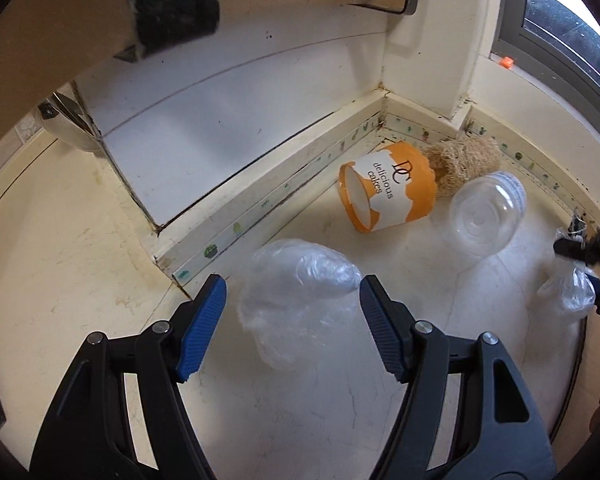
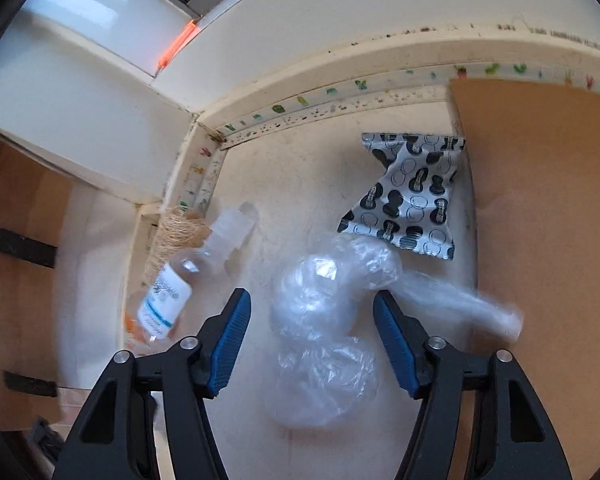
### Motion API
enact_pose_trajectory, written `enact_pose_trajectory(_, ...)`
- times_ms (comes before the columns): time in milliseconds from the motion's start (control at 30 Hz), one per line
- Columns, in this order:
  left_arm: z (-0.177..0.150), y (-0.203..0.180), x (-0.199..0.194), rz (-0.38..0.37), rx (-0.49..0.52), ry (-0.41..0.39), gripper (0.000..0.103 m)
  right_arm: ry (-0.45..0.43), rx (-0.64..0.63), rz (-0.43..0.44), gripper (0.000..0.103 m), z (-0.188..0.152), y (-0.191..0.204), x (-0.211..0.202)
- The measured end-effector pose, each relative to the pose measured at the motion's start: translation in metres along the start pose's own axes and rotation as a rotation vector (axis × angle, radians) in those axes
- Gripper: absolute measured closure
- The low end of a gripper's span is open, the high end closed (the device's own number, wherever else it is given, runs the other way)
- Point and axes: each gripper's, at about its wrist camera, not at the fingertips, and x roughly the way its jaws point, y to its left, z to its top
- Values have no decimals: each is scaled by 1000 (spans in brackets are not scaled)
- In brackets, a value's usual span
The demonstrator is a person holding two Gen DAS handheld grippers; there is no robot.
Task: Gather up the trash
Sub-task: 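Grasp a clear plastic bag with the right tool while the left tool grasps another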
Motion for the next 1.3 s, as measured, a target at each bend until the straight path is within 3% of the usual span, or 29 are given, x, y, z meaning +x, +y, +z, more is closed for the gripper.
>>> enact_pose_trajectory(33, 0, -2, 4, 1, -3, 3, 36, 10, -14, -1, 64, 0, 1, 3)
enact_pose_trajectory(433, -6, -10, -5, -6, 8, -6, 63, 40, -145, 25, 71, -43, 18, -16)
enact_pose_trajectory(667, -20, -8, -29, -59, 21, 2, 68, 42, -192, 72, 72, -79, 31, -42)
enact_pose_trajectory(1033, -60, 22, -123, -191, 68, 11, 69, 12, -238, 97, 73, -143, 49, -100)
enact_pose_trajectory(1300, -96, 55, -209, -299, 181, 16, 69, -34, -210, 94, 73, -229, 59, -153)
